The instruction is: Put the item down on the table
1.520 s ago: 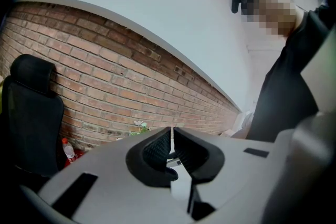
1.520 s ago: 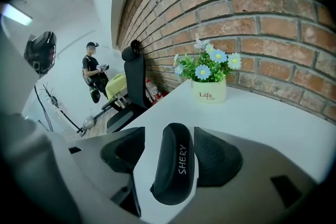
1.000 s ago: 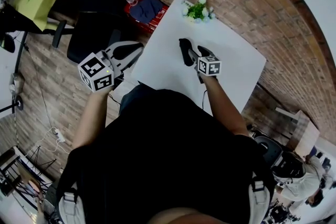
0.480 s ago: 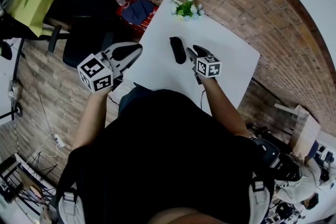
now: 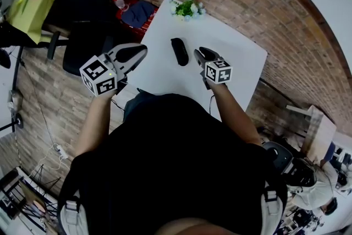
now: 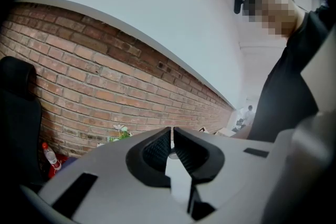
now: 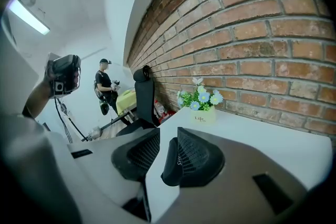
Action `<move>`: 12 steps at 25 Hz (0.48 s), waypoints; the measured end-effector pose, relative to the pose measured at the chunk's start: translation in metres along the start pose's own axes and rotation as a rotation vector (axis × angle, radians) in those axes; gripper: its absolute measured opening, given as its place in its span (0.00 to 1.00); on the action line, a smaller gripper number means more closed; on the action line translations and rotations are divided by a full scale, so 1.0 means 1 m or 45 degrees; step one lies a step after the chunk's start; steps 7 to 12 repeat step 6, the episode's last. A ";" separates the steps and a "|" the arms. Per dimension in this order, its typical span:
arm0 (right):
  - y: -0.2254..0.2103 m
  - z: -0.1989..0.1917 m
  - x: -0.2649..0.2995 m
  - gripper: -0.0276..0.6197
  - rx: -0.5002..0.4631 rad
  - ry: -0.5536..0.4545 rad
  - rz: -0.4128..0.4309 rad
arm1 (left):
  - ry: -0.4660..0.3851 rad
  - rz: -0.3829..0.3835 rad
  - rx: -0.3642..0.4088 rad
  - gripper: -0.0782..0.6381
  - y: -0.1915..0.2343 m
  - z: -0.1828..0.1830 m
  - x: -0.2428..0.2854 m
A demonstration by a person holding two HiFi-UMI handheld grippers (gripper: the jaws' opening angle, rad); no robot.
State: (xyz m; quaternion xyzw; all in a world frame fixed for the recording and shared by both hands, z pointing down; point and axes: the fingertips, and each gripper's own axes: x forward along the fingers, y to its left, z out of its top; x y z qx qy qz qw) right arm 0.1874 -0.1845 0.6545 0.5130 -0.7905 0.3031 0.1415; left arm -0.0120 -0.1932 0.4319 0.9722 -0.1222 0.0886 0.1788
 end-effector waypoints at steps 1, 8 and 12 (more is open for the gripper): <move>0.001 0.001 -0.002 0.22 -0.003 -0.004 0.003 | -0.002 -0.005 0.004 0.14 -0.001 0.000 0.002; 0.003 0.004 -0.013 0.18 -0.013 -0.023 0.013 | -0.005 -0.018 0.006 0.14 -0.007 -0.001 0.010; 0.003 0.004 -0.013 0.18 -0.013 -0.023 0.013 | -0.005 -0.018 0.006 0.14 -0.007 -0.001 0.010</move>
